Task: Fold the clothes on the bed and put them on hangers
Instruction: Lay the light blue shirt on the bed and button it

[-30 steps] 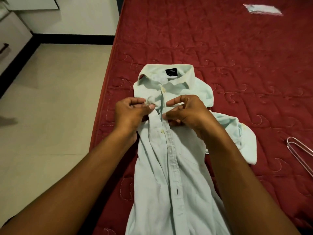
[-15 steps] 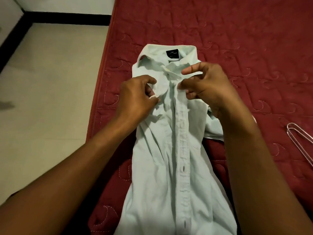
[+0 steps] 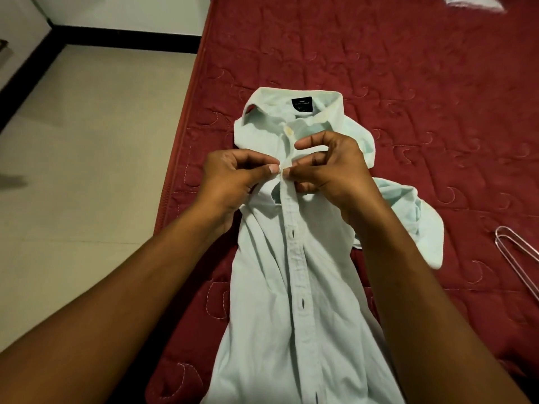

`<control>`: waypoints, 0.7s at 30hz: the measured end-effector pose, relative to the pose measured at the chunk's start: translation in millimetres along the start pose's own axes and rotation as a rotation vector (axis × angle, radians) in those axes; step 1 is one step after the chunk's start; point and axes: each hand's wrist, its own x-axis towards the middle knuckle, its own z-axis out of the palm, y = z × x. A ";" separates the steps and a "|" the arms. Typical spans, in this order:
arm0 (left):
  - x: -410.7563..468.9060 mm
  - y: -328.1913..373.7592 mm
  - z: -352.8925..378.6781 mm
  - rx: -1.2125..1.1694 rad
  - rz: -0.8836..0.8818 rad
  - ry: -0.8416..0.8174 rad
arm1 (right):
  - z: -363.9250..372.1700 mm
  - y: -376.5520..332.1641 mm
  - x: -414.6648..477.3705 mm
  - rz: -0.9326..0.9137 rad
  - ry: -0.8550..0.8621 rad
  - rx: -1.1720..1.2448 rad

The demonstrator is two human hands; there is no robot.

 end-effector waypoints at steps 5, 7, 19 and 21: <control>2.8 1.0 -0.5 -0.012 -0.047 -0.010 | 3.0 -0.6 -0.8 0.051 0.045 0.078; 3.1 1.5 -0.6 0.017 -0.022 -0.011 | 4.6 0.7 -0.4 0.056 0.068 0.087; 7.8 -2.2 -0.6 0.030 -0.011 -0.022 | 1.2 -0.6 -1.0 0.047 0.051 0.065; 7.0 -3.7 1.3 0.014 -0.026 -0.004 | 1.2 0.3 -0.5 0.015 0.068 0.050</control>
